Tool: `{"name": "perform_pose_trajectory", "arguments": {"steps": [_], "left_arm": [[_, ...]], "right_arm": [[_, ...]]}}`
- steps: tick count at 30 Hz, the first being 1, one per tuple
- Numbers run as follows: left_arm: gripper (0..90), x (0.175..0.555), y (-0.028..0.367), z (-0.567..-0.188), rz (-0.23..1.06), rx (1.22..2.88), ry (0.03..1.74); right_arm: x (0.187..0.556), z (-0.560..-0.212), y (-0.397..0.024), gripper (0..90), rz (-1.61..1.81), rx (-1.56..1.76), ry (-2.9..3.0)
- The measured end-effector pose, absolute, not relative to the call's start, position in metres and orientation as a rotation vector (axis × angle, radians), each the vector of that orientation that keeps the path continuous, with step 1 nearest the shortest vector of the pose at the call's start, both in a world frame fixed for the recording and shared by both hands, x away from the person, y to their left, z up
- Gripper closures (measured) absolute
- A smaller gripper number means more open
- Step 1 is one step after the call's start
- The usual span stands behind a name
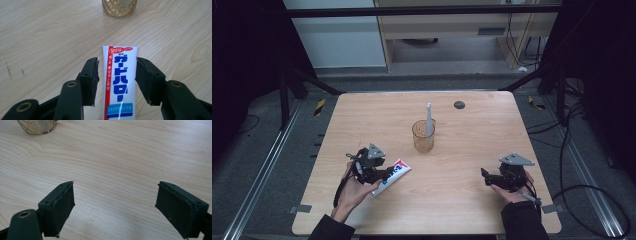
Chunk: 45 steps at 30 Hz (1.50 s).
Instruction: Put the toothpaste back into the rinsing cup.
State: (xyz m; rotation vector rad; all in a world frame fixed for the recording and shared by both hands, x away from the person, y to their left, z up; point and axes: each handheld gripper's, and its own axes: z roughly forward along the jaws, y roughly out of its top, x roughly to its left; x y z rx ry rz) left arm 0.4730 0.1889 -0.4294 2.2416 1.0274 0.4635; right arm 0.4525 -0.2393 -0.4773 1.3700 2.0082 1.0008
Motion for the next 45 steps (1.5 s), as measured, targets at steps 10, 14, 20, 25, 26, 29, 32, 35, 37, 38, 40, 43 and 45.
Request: {"name": "perform_pose_trajectory", "arguments": {"steps": [10,14,20,25,26,29,32,35,37,38,40,43,45], "left_arm": [[43.6,0.479,0.186,-0.433,0.450,2.272,1.023],[41.2,0.485,0.185,-0.437,0.438,2.308,1.029],[37.5,0.487,0.180,-0.440,0.432,2.351,1.015],[36.1,0.490,0.175,-0.444,0.434,2.384,1.009],[36.0,0.491,0.175,-0.445,0.432,2.390,1.010],[35.6,0.493,0.172,-0.447,0.420,2.409,1.008],[35.4,0.495,0.171,-0.450,0.413,2.425,1.004],[35.1,0.496,0.169,-0.452,0.405,2.438,1.006],[35.1,0.497,0.169,-0.453,0.404,2.445,1.004],[35.1,0.497,0.168,-0.454,0.400,2.451,1.003],[35.0,0.497,0.168,-0.455,0.397,2.458,1.005],[35.1,0.499,0.167,-0.458,0.392,2.471,1.008],[34.8,0.500,0.167,-0.459,0.376,2.478,1.007]], "right_arm": [[0.453,-0.478,-0.240,15.2,1.001,1.370,2.008],[0.453,-0.478,-0.240,15.3,0.996,1.364,2.016],[0.453,-0.478,-0.240,15.3,0.997,1.368,2.021],[0.454,-0.479,-0.240,15.4,0.989,1.360,2.023],[0.454,-0.479,-0.240,15.4,0.992,1.359,2.024],[0.454,-0.478,-0.240,15.5,0.993,1.355,2.025],[0.454,-0.479,-0.240,15.5,0.988,1.354,2.027],[0.454,-0.479,-0.240,15.5,0.990,1.366,2.026],[0.454,-0.479,-0.239,15.5,0.988,1.364,2.027],[0.454,-0.479,-0.239,15.5,0.991,1.365,2.030],[0.454,-0.479,-0.239,15.6,0.991,1.367,2.030],[0.454,-0.479,-0.239,15.6,0.983,1.358,2.033],[0.455,-0.479,-0.239,15.6,0.981,1.353,2.037]]}}
